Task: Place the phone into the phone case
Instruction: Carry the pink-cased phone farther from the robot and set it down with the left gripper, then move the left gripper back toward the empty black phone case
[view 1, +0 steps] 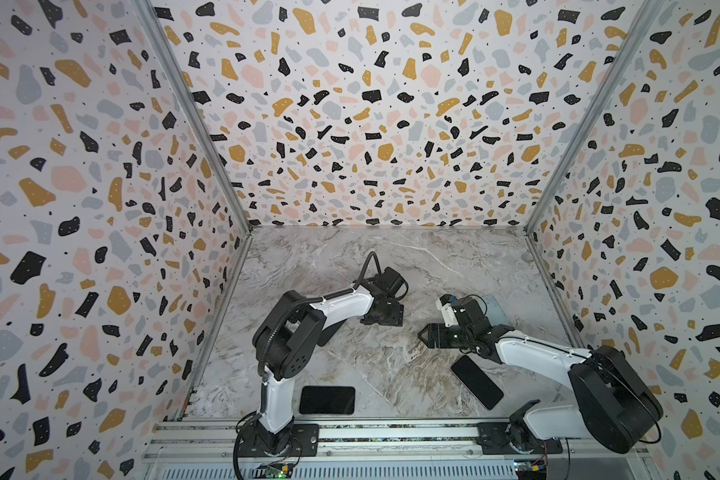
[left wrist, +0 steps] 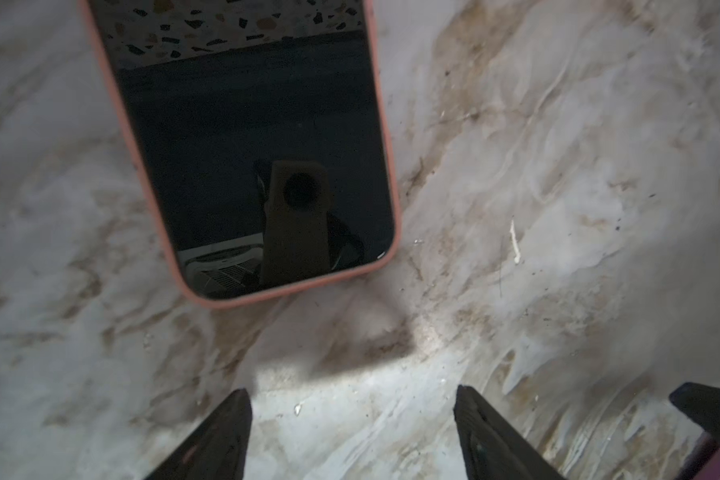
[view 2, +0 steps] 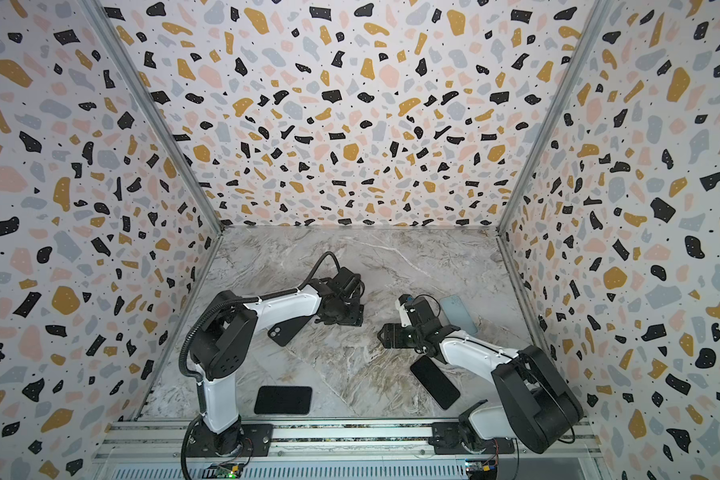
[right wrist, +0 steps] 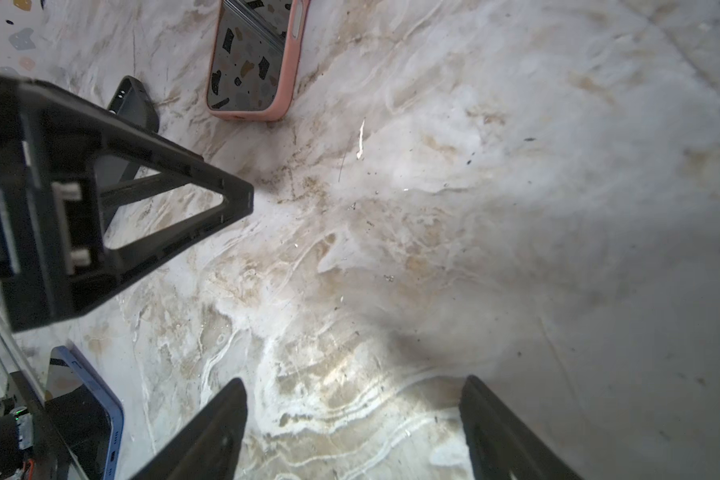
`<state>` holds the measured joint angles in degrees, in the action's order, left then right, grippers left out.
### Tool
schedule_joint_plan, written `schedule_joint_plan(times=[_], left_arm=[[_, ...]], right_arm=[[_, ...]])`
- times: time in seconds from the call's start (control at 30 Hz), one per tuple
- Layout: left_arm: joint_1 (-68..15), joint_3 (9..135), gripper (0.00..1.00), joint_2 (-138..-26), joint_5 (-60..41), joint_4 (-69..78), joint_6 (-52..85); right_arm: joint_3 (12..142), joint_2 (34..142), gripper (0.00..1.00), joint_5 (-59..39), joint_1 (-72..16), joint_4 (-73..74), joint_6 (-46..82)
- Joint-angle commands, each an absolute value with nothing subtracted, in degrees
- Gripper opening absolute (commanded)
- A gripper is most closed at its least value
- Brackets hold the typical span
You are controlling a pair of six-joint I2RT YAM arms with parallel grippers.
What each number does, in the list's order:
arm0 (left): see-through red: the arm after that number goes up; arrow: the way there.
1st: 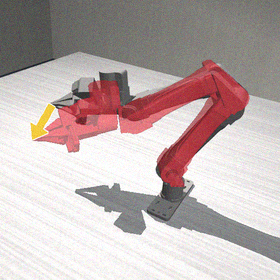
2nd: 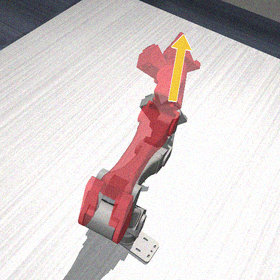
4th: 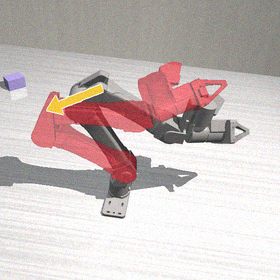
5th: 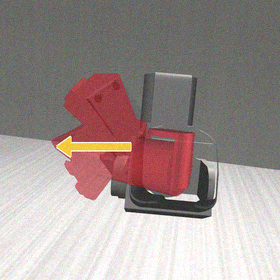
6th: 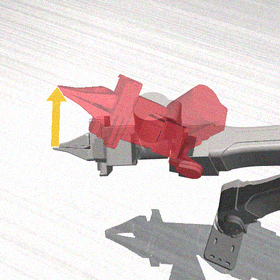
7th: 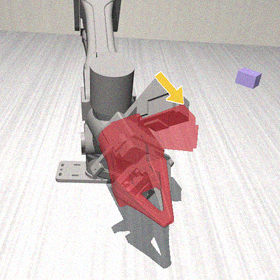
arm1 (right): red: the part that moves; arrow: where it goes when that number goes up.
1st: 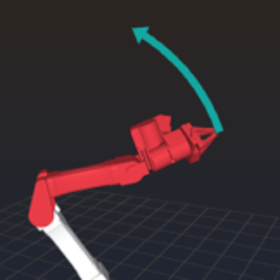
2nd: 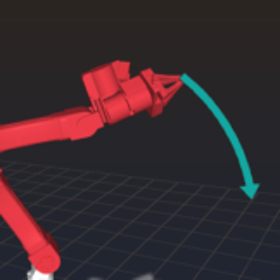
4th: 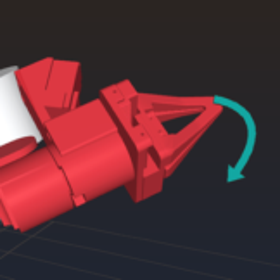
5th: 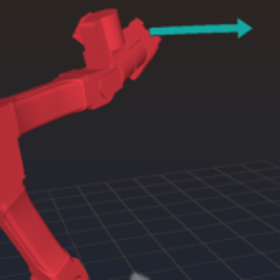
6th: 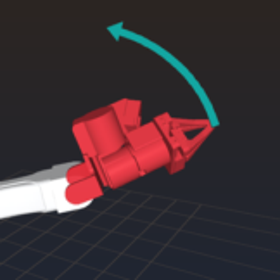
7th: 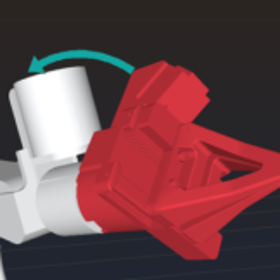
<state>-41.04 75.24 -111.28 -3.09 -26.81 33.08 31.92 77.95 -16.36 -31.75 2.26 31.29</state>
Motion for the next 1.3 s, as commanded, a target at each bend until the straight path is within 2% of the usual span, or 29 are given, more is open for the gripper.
schedule_joint_plan(times=[0.0, 0.3, 1.0, 1.27], left_arm=[[-40.8, 74.7, 0.76, -111.5, -4.8, -21.6, 33.7], [-40.7, 79.1, 0.66, -116.2, -3.6, -22.9, 32.8], [-40.3, 86.2, 0.66, -120.6, -1.3, -27.0, 32.0], [-40.3, 84.2, 0.67, -112.3, 0.7, -30.8, 34.1]], right_arm=[[31.7, 77.2, 0.82, -17.1, -32.1, 3.1, 31.7], [32.1, 77.4, 0.82, -17.4, -32.2, 2.6, 31.3], [31.6, 77.0, 0.81, -18.1, -32.2, 2.7, 31.6], [31.7, 74.9, 0.81, -17.2, -33.3, 1.9, 30.7]])
